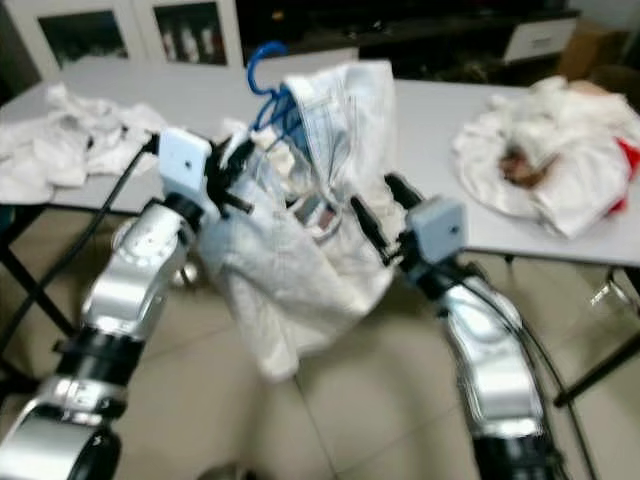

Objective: Hang hanger

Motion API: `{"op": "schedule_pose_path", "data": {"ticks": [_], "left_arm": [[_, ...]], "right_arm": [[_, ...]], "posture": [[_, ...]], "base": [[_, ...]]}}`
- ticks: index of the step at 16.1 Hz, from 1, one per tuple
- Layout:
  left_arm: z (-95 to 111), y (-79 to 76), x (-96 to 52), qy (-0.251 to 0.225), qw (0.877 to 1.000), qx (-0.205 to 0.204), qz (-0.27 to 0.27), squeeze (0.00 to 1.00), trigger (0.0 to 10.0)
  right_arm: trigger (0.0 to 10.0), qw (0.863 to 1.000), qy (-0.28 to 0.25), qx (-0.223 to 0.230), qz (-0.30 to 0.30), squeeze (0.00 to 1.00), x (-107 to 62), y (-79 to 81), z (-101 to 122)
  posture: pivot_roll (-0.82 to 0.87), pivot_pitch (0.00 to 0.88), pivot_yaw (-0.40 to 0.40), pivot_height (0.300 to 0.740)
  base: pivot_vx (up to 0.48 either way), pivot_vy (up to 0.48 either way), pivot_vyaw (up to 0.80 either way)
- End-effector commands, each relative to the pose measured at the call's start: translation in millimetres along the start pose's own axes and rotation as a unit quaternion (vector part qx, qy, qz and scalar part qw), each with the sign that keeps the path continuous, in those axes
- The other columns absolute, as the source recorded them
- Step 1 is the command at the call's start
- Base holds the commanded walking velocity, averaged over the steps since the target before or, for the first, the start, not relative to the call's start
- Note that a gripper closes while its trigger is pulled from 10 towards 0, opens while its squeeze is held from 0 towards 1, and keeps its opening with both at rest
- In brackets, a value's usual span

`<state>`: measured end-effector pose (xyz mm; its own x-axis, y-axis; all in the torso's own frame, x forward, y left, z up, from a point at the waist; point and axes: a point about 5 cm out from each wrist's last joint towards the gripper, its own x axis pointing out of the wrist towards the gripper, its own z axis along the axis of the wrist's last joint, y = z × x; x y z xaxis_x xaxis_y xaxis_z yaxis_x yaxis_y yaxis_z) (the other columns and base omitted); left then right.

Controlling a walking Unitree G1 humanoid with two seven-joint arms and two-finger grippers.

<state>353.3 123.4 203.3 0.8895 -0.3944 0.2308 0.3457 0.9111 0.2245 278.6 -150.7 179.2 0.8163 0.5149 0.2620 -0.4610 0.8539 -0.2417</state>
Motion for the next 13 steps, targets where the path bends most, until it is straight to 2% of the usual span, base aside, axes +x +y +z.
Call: {"op": "schedule_pose_path", "data": {"ticks": [1, 9, 12, 13], "left_arm": [[19.1, 2.7, 4.8, -0.043, 0.999, 0.008, 0.009, 0.0, 10.0], [18.6, 1.6, 4.4, -0.043, 0.999, 0.006, 0.008, 0.0, 10.0], [18.6, 0.7, 4.7, -0.044, 0.999, 0.006, 0.008, 0.0, 10.0], [18.7, 0.5, 4.8, -0.044, 0.999, 0.006, 0.008, 0.0, 10.0]], "right_arm": [[10.0, 1.0, 0.003, -0.004, -0.006, 0.0, -2.5, -4.3, 1.4], [10.0, 1.0, 0.004, -0.007, -0.006, 0.0, -3.1, -3.1, 1.8], [10.0, 1.0, 0.006, -0.012, -0.008, 0.0, -2.8, -3.9, 1.4], [10.0, 1.0, 0.008, -0.007, -0.012, 0.0, -2.4, -4.9, 1.0]], "posture": [[0.03, 0.0, 0.013, 0.723], [0.02, 0.0, 0.012, 0.723], [0.02, 0.0, 0.01, 0.723], [0.02, 0.0, 0.01, 0.723]], "base": [[0.352, 0.0, 0.0], [0.355, 0.0, 0.0], [0.358, 0.0, 0.63], [0.356, 0.0, 0.0]]}}
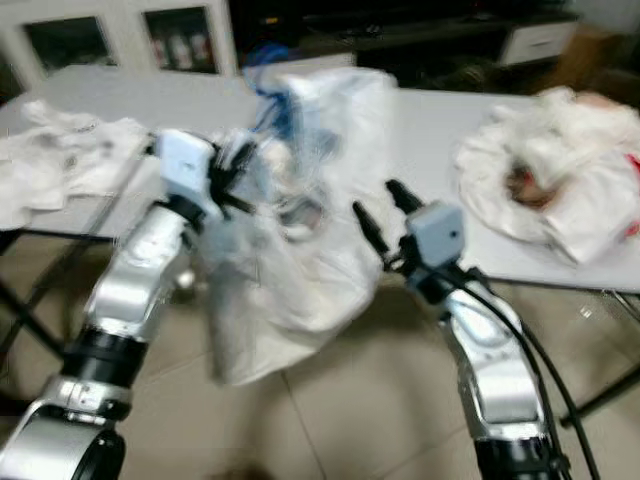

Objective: Hang hanger

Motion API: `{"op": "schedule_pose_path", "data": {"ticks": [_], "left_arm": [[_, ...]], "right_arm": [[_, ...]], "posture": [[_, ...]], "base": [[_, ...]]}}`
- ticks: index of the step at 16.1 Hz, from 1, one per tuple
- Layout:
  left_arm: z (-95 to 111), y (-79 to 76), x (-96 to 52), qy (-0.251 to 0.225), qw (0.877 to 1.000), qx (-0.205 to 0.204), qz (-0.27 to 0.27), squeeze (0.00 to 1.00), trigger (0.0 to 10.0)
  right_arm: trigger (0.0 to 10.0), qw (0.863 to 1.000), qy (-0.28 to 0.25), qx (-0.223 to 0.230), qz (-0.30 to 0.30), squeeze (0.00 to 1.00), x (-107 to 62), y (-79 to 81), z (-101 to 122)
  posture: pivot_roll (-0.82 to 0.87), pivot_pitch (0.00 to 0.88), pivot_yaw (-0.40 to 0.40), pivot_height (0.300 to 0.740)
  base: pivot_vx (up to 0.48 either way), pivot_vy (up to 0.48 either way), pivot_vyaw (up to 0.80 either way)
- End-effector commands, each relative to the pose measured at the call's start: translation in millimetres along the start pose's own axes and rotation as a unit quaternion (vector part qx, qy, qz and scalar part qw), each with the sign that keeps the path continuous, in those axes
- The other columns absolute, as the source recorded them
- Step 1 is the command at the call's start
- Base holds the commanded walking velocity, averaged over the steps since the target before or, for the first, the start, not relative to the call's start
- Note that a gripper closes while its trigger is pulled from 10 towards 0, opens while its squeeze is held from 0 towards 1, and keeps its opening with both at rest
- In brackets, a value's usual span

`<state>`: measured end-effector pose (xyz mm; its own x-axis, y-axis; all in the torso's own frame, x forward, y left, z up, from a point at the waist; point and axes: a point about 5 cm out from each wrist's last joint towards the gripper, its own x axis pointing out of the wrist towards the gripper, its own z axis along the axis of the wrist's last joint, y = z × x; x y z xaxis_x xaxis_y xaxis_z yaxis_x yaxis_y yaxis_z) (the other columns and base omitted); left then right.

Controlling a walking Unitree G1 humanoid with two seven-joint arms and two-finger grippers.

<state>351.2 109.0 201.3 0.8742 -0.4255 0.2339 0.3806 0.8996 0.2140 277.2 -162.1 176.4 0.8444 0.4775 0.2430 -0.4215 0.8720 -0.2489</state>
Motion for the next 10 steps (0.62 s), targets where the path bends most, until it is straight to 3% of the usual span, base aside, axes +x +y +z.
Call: {"op": "schedule_pose_path", "data": {"ticks": [1, 10], "left_arm": [[18.5, 14.3, 1.3, -0.039, 0.999, 0.016, 0.023, 0.0, 10.0], [19.0, 13.0, 2.6, -0.04, 0.999, 0.017, 0.021, 0.0, 10.0]], "right_arm": [[10.0, 1.0, -0.008, 0.004, 0.007, 0.0, 5.2, 3.1, 4.2], [10.0, 1.0, -0.01, 0.011, -0.001, 0.0, 6.8, 1.5, 4.3]], "posture": [[0.02, 0.0, 0.01, 0.723], [0.02, 0.0, 0.011, 0.723]], "base": [[0.352, 0.0, 0.0], [0.354, 0.0, 0.0]]}}
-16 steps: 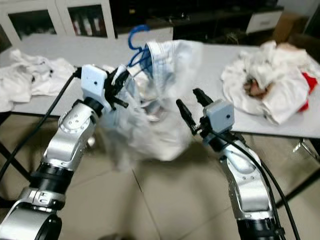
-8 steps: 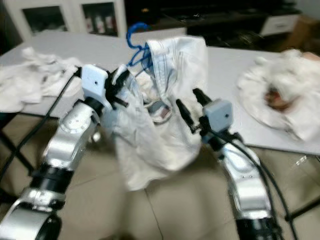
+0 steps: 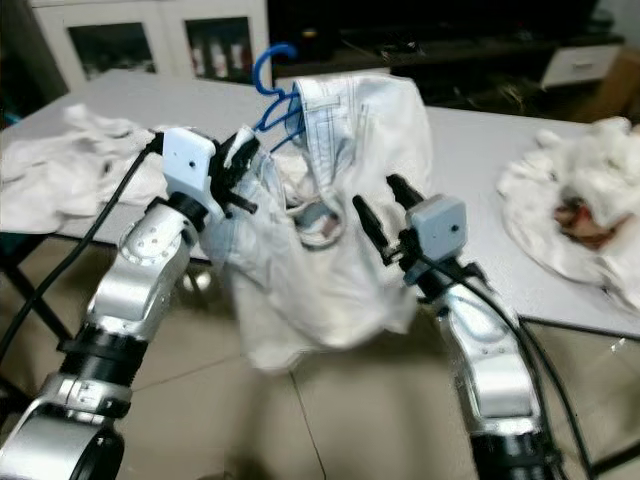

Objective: Hang hanger

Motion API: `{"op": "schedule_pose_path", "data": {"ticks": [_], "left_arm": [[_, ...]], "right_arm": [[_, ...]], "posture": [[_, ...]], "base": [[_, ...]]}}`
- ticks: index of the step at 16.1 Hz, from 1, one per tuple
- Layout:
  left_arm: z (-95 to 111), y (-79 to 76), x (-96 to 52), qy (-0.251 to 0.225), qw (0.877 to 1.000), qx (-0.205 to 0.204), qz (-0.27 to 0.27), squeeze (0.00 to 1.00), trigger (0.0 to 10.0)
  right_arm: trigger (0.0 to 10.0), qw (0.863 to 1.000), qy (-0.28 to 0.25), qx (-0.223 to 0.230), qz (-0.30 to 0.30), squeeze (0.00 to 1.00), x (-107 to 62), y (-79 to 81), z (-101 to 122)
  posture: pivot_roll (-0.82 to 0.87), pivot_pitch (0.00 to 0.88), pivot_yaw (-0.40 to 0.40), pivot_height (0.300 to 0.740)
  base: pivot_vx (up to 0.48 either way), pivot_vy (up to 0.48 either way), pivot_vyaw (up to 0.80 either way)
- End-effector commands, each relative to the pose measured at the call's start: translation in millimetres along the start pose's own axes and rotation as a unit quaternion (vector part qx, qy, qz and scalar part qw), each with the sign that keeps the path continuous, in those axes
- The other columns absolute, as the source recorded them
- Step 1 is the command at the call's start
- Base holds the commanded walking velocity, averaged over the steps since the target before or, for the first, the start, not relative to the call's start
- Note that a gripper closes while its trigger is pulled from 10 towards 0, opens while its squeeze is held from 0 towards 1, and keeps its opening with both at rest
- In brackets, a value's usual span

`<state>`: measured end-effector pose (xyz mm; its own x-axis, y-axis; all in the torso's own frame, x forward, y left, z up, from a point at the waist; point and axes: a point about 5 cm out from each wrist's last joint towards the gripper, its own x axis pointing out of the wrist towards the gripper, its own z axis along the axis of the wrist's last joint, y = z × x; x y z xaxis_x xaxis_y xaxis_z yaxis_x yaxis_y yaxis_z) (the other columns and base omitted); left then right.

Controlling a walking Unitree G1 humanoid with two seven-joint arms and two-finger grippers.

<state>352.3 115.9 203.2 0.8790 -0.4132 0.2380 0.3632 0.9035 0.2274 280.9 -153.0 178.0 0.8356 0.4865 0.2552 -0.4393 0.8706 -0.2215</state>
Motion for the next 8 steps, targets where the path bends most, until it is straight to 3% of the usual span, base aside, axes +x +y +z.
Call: {"op": "schedule_pose_path", "data": {"ticks": [1, 8], "left_arm": [[17.9, 6.2, 4.2, -0.04, 0.999, 0.008, 0.014, 0.0, 10.0], [18.8, 7.8, 5.1, -0.041, 0.999, 0.008, 0.017, 0.0, 10.0]], "right_arm": [[10.0, 1.0, -0.003, -0.005, -0.005, 0.0, -1.0, -4.5, 3.3], [10.0, 1.0, -0.006, -0.007, -0.006, 0.0, 0.6, -4.6, 4.4]], "posture": [[0.02, 0.0, 0.011, 0.723], [0.02, 0.0, 0.012, 0.723]], "base": [[0.352, 0.0, 0.0], [0.356, 0.0, 0.0]]}}
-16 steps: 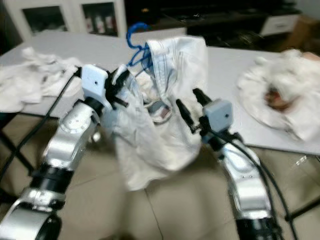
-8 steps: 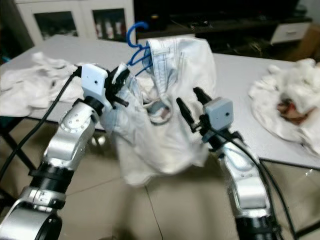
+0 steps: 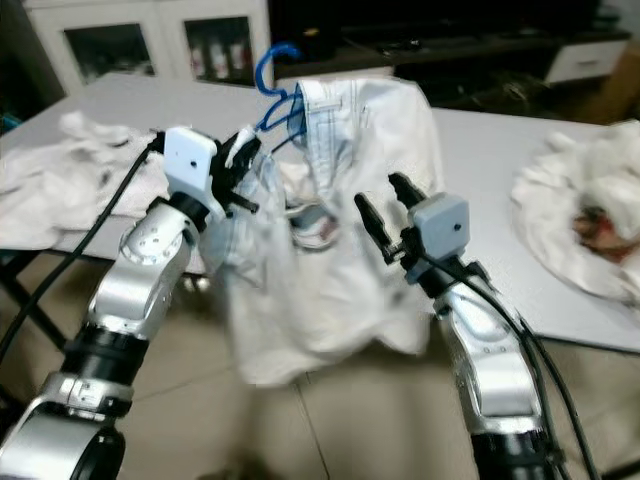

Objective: Hang hanger

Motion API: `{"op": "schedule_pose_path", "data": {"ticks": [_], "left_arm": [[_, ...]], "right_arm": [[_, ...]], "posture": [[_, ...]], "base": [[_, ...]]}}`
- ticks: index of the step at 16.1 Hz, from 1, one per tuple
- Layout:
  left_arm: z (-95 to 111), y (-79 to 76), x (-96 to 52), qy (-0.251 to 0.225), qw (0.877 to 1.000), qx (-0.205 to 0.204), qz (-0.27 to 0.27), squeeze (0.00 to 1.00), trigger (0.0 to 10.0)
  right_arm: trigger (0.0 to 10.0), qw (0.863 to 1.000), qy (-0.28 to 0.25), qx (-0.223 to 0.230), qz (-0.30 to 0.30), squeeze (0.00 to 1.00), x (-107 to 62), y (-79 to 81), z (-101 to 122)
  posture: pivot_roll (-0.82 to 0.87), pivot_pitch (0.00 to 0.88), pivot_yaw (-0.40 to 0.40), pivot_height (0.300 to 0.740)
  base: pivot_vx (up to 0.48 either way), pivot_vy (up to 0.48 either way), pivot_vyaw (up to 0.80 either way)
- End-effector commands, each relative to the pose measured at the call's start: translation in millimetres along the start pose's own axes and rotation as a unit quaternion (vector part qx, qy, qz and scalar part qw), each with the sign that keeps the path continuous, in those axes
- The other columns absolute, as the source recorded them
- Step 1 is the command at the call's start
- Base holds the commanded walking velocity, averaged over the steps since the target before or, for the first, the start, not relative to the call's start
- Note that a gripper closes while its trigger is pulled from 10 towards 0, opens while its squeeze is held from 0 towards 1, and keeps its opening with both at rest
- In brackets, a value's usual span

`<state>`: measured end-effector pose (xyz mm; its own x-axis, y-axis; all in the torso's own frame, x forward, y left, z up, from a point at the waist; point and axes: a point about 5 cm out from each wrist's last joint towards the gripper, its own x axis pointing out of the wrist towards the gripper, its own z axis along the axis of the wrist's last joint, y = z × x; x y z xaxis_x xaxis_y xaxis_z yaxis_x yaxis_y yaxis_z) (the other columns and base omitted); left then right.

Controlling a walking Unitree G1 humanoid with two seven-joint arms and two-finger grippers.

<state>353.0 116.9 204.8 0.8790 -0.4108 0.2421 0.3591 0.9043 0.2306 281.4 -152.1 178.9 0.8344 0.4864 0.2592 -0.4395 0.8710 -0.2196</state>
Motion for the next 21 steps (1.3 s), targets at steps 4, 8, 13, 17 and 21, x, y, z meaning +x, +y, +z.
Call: {"op": "schedule_pose_path", "data": {"ticks": [4, 8, 13, 17, 21], "left_arm": [[17.8, 5.7, 5.2, -0.039, 0.999, 0.006, 0.014, 0.0, 10.0], [17.5, 4.4, 5.6, -0.039, 0.999, 0.007, 0.01, 0.0, 10.0], [16.5, 3.4, 5.3, -0.037, 0.999, 0.006, 0.009, 0.0, 10.0], [15.4, 2.0, 4.3, -0.035, 0.999, 0.004, 0.009, 0.0, 10.0], [15.2, 1.4, 4.5, -0.034, 0.999, 0.003, 0.008, 0.0, 10.0]], "right_arm": [[10.0, 1.0, -0.003, -0.007, -0.005, 0.0, -1.6, -4.6, 3.0], [10.0, 1.0, -0.002, -0.007, -0.003, 0.0, -1.3, -3.6, 2.8], [10.0, 1.0, -0.002, -0.007, -0.002, 0.0, -1.6, -3.7, 2.8], [10.0, 1.0, 0.0, -0.007, -0.001, 0.0, -2.3, -2.6, 2.3], [10.0, 1.0, 0.0, -0.006, -0.001, 0.0, -2.1, -2.8, 2.4]], "posture": [[0.03, 0.0, 0.016, 0.723], [0.03, 0.0, 0.017, 0.723], [0.03, 0.0, 0.015, 0.723], [0.02, 0.0, 0.013, 0.723], [0.02, 0.0, 0.013, 0.723]], "base": [[0.365, 0.0, 0.0], [0.383, 0.0, 0.0], [0.381, 0.0, 0.0], [0.382, 0.0, 0.0], [0.382, 0.0, 0.0]]}}
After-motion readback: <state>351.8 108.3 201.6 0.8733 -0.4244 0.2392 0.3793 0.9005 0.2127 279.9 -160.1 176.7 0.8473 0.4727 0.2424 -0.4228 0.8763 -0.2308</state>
